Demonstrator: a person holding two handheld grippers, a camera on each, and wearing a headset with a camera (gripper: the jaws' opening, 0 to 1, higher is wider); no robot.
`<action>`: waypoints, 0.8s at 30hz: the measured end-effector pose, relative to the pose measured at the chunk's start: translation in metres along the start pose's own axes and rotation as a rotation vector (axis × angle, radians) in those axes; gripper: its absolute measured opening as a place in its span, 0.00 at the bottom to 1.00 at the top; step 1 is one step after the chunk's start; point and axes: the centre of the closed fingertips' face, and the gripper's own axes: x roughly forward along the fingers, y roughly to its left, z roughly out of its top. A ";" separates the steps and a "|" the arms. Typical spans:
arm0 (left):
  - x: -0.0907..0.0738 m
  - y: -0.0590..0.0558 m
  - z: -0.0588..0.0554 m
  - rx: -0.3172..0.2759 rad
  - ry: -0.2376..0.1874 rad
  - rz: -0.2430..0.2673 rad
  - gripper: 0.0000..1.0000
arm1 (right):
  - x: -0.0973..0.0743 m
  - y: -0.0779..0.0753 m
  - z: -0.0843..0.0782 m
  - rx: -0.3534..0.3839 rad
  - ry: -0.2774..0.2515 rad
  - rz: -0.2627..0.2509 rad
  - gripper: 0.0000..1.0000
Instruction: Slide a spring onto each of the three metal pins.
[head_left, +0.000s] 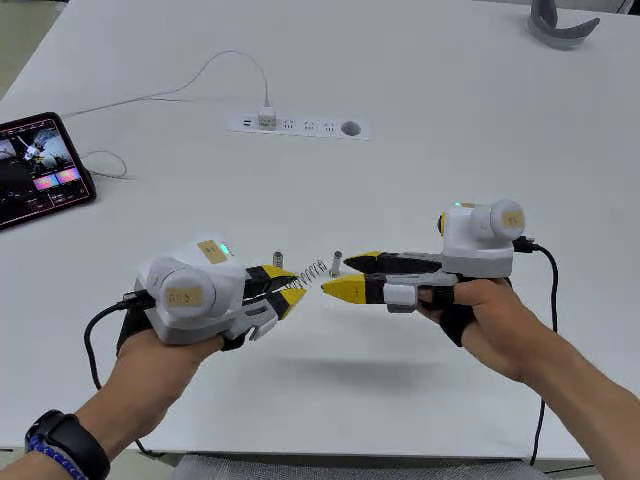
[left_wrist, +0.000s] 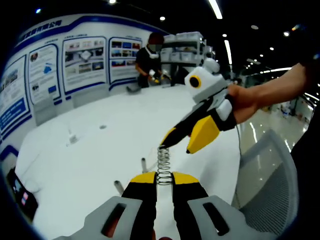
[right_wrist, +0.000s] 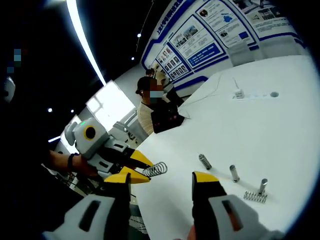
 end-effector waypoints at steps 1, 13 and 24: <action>0.001 -0.003 0.002 0.004 -0.004 -0.006 0.11 | 0.001 0.003 0.001 0.013 -0.007 0.013 0.49; 0.004 -0.022 0.020 0.040 -0.033 -0.053 0.11 | 0.002 0.015 0.007 0.082 -0.036 0.097 0.28; 0.003 -0.023 0.025 0.058 -0.040 -0.062 0.10 | -0.002 0.022 0.011 0.109 -0.060 0.134 0.15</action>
